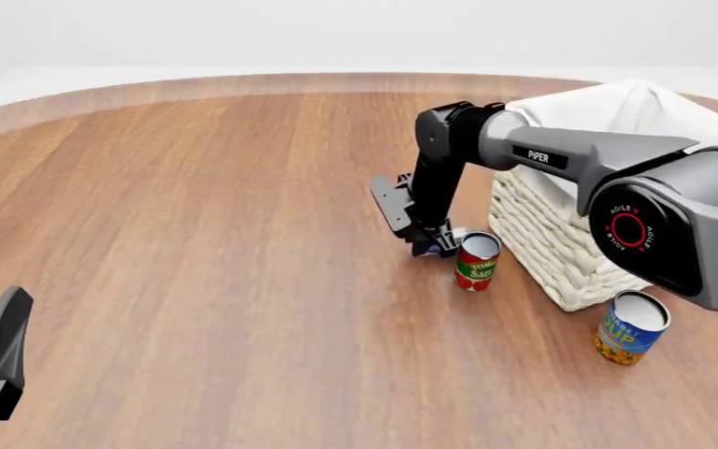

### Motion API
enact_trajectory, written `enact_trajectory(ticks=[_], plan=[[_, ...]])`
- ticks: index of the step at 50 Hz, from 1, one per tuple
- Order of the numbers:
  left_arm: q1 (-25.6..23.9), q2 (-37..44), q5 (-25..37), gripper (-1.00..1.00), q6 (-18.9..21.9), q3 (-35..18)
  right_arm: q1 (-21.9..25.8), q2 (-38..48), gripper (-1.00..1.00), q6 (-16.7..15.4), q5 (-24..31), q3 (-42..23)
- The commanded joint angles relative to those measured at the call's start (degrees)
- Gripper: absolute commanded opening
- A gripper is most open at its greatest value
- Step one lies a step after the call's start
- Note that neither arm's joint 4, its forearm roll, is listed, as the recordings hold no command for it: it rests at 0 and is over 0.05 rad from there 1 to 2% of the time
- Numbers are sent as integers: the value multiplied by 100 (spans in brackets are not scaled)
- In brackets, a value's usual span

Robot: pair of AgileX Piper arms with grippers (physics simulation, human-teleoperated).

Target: Pick up the alphabet soup and the cream cheese box, and put them in the basket.

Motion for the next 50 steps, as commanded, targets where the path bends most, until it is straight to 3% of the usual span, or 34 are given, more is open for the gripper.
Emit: enact_trajectory(ticks=[1,41,47,50], plan=[[0,0,0,100,0,0,62,-116,-100,-27,-120,90],[0,0,0,100,0,0,108,-630,-100,-239,-276,277],[0,0,0,100,0,0,129,-613,-100,-128,-356,153],[0,0,0,100,0,0,277,-658,-100,127,-335,34]])
